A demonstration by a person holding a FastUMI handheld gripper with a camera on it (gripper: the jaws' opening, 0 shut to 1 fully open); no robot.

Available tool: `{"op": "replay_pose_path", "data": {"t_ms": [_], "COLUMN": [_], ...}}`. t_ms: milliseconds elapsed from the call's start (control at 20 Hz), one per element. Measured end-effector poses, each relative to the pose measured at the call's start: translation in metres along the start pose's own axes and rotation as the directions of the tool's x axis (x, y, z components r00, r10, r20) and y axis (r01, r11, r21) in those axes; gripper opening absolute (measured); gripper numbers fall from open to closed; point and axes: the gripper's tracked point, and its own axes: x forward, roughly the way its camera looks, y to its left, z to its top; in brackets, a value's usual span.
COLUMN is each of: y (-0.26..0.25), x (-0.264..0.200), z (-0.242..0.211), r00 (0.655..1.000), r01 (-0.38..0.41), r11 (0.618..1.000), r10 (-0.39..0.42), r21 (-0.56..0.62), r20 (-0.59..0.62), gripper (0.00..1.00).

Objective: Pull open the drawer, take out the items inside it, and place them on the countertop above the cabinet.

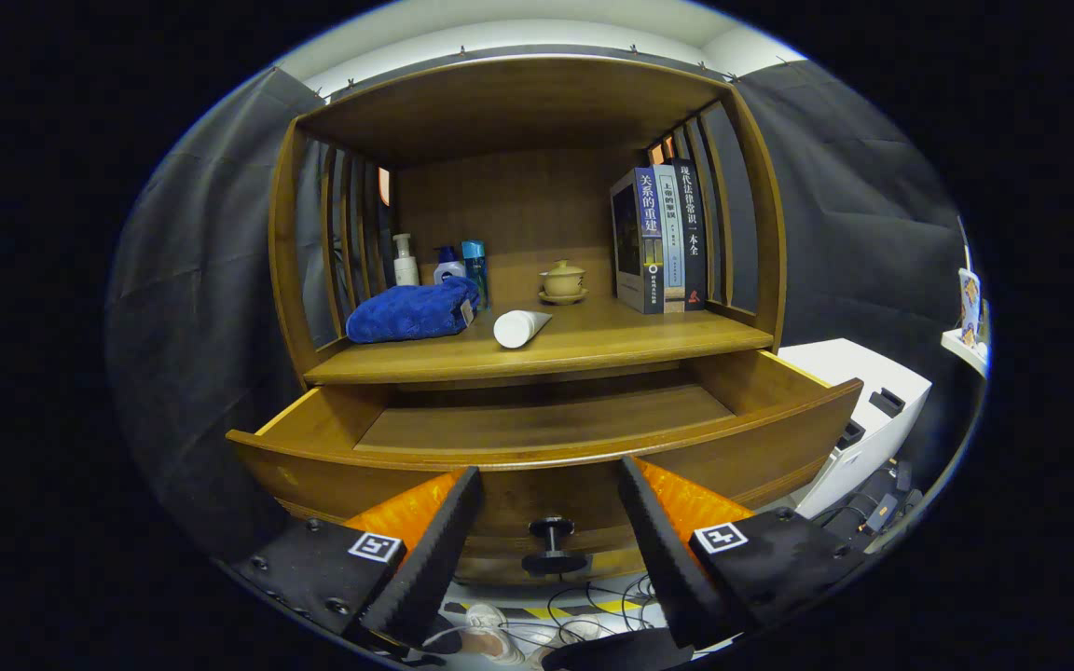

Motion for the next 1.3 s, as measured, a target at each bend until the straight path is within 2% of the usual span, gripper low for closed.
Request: {"op": "replay_pose_path", "data": {"t_ms": [250,850,1200,1300], "y": [0.001,0.001,0.006,0.004], "x": [0.022,0.085,0.123,0.119], "z": [0.006,0.025,0.034,0.032], "r00": [1.0,1.0,1.0,1.0], "r01": [-0.008,-0.009,-0.015,-0.021], "r11": [0.999,1.0,0.996,0.997], "r10": [0.008,0.009,0.016,0.022], "r21": [0.035,0.03,0.09,0.079], "r20": [-0.005,0.002,-0.017,-0.008], "gripper": [0.98,0.98,0.98,0.98]}}
